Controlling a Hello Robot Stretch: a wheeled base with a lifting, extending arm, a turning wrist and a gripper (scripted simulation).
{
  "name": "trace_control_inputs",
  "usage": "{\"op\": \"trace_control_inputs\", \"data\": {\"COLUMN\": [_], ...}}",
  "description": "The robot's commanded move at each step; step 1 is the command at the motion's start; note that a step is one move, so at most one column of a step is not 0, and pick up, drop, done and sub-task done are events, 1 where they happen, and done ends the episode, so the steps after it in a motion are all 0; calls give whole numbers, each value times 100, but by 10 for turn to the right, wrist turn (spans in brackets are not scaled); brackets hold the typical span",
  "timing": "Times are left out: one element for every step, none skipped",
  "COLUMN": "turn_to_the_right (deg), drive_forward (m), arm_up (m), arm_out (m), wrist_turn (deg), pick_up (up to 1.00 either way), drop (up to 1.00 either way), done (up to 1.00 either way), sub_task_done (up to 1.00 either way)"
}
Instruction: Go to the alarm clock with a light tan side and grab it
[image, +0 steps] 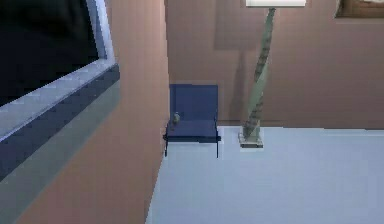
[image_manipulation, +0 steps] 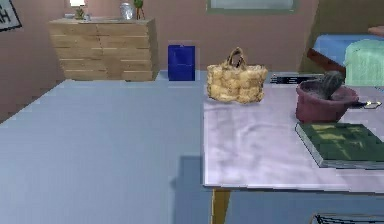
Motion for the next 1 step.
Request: {"op": "trace_control_inputs", "data": {"turn_to_the_right": [0], "drive_forward": [100], "arm_up": [0], "arm_out": [0], "wrist_turn": [0], "pick_up": [0], "drop": [0], "done": [0], "sub_task_done": [0]}}
